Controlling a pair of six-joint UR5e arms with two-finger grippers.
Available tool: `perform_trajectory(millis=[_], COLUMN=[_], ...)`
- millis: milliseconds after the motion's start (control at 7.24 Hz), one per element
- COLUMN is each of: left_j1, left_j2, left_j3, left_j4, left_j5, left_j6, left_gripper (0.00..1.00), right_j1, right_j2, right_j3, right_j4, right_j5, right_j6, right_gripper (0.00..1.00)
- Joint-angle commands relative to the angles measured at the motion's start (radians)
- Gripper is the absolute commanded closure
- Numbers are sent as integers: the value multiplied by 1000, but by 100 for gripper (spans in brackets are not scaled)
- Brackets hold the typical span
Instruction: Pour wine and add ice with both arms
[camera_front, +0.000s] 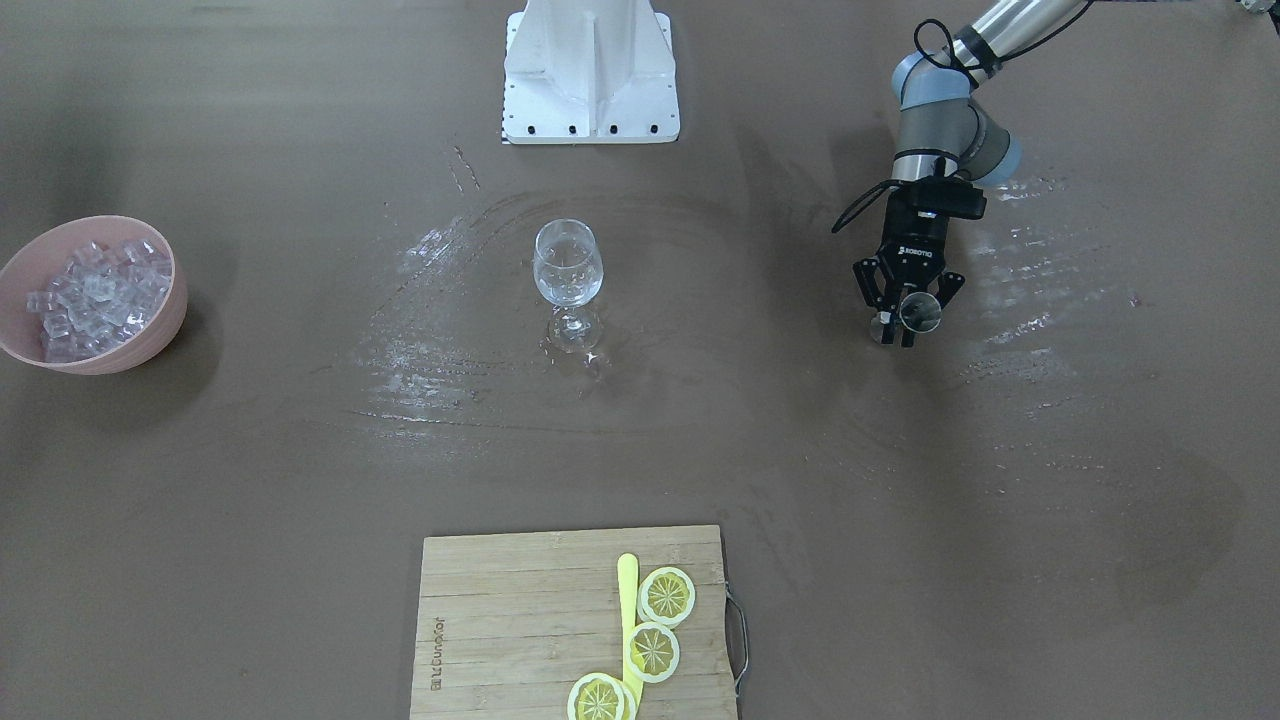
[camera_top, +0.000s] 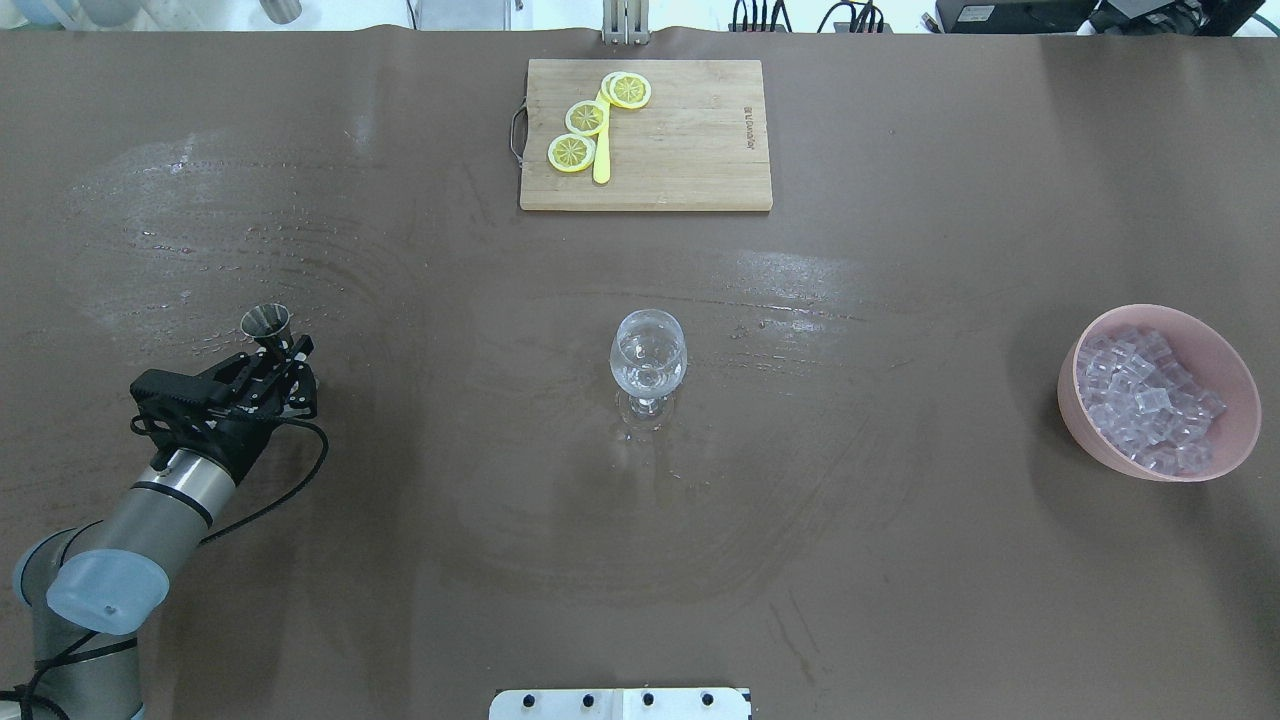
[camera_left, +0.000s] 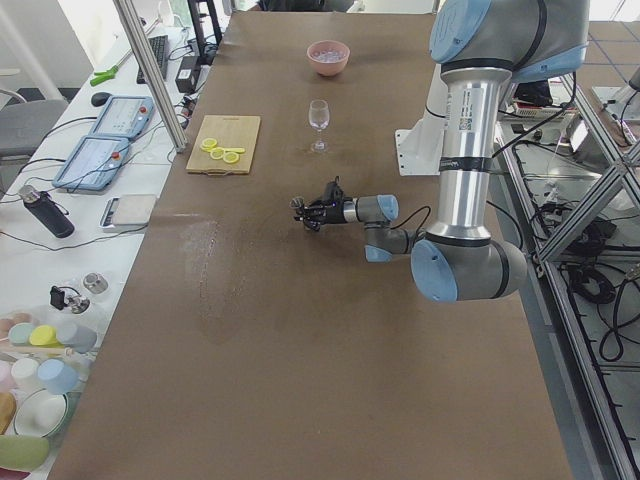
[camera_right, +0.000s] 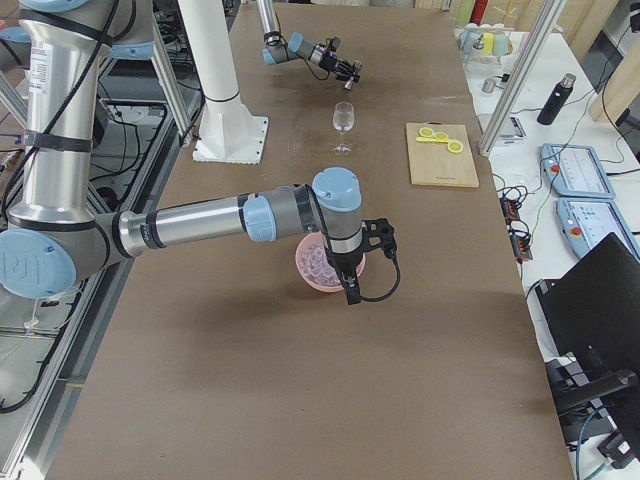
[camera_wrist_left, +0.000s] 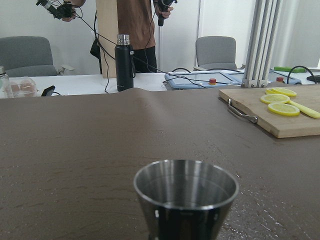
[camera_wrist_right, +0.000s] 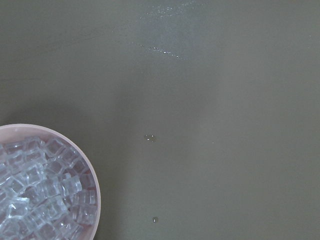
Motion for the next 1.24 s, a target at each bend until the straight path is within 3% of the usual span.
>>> perform_trajectory(millis=[0,276,415,553,1106], left_j1=[0,0,-11,-23,-17], left_j2=[-1,-5,-2,-7,-120], left_j3=[-3,-33,-58,-85,-174], left_j4=[-36,-48,-53,-77,-64], left_j5=[0,-5,-76,-90,-343], left_j6=[0,3,94,236,288], left_gripper=[100,100,100,100,100], right_j1=[0,0,0,0,0], right_j2=[0,0,0,2,5], right_j3=[0,0,0,0,-8], right_j4=[0,0,0,0,0], right_j5=[1,-1,-1,-1,-1], right_j6=[0,0,0,0,2], right_gripper=[1,1,1,1,1])
